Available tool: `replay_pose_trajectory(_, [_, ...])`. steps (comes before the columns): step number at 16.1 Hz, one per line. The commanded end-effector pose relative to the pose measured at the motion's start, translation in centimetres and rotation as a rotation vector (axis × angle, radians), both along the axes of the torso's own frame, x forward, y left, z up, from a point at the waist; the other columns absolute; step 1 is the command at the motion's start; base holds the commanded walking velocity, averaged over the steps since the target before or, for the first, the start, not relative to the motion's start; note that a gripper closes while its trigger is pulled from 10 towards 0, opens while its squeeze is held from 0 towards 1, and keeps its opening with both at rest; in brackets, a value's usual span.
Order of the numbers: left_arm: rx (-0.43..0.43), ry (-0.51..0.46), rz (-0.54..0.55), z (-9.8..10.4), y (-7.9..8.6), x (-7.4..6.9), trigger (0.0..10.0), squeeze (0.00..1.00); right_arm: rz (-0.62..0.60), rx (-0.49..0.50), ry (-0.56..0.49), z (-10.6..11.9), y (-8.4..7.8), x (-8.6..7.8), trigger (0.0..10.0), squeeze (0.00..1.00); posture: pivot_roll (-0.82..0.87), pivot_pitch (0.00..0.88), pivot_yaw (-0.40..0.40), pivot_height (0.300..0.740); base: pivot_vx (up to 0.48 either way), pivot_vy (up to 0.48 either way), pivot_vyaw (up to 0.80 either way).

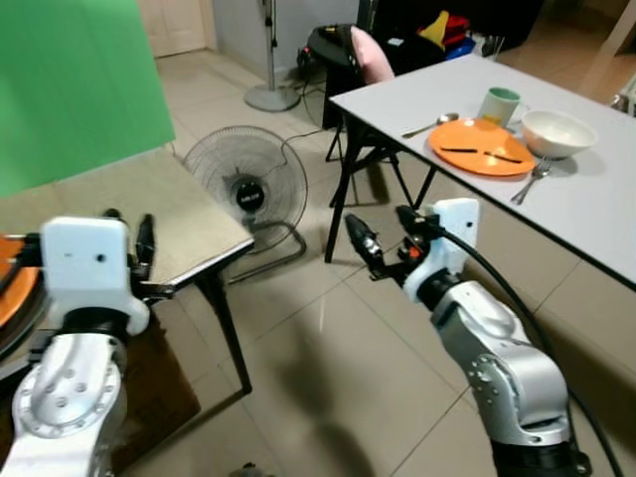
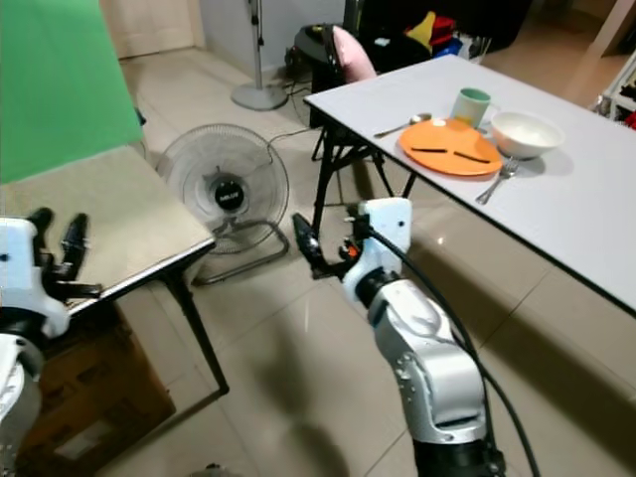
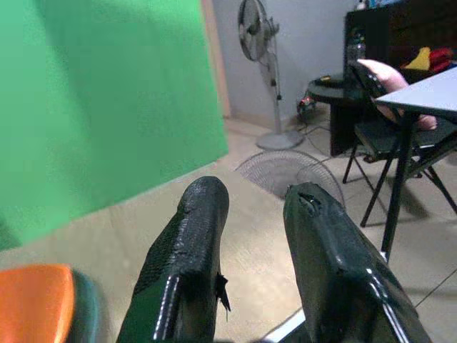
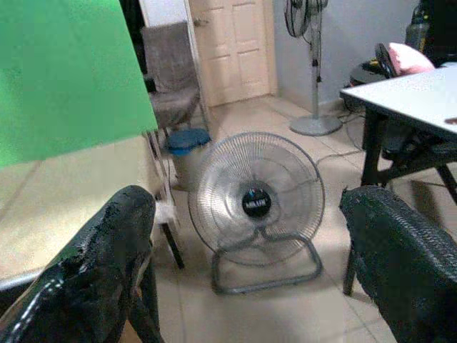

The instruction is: Setting the table

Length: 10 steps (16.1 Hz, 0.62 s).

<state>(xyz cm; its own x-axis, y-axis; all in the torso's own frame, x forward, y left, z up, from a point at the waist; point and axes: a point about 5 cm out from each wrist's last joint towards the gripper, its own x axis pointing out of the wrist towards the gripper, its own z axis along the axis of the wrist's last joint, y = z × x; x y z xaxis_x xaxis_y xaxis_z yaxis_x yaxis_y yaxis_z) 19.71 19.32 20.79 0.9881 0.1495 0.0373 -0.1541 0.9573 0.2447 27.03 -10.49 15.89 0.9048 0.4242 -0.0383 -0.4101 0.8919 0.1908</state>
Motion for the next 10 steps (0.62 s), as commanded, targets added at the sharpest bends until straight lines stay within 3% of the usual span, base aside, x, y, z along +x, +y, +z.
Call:
replay_pose_trajectory(1, [-0.009,0.002,-0.010,0.22,-0.15,0.05,10.0,0.00,0.002,-0.003,-0.020,0.52,0.10,-0.08,10.0,0.00,0.05,0.007,-0.002,0.740,0.000,0.322,0.46])
replay_pose_trajectory(4, [-0.028,0.013,-0.008,0.40,0.07,0.08,10.0,0.00,0.007,0.008,-0.017,0.66,0.34,-0.02,10.0,0.00,0.06,0.008,-0.006,0.740,0.000,0.334,0.56])
replay_pose_trajectory(5, [-0.031,0.016,-0.007,0.38,0.07,0.01,10.0,0.27,0.009,0.014,-0.014,0.70,0.37,-0.01,10.0,0.00,0.06,0.009,-0.008,0.740,0.000,0.337,0.61])
replay_pose_trajectory(6, [-0.042,0.017,-0.006,0.38,0.05,-0.03,10.0,0.67,0.011,0.021,-0.012,0.71,0.39,0.03,10.0,0.00,0.06,0.009,-0.011,0.740,0.000,0.337,0.61])
replay_pose_trajectory(7, [-0.045,0.017,-0.002,0.43,0.06,-0.07,10.0,1.00,0.014,0.024,-0.011,0.74,0.43,0.06,10.0,0.01,0.06,0.009,-0.012,0.740,0.000,0.334,0.62])
replay_pose_trajectory(10, [-0.034,0.015,0.003,0.64,0.12,-0.09,10.0,1.00,0.022,0.016,-0.017,0.87,0.66,0.16,10.0,0.00,0.06,0.010,-0.015,0.740,0.000,0.338,0.62])
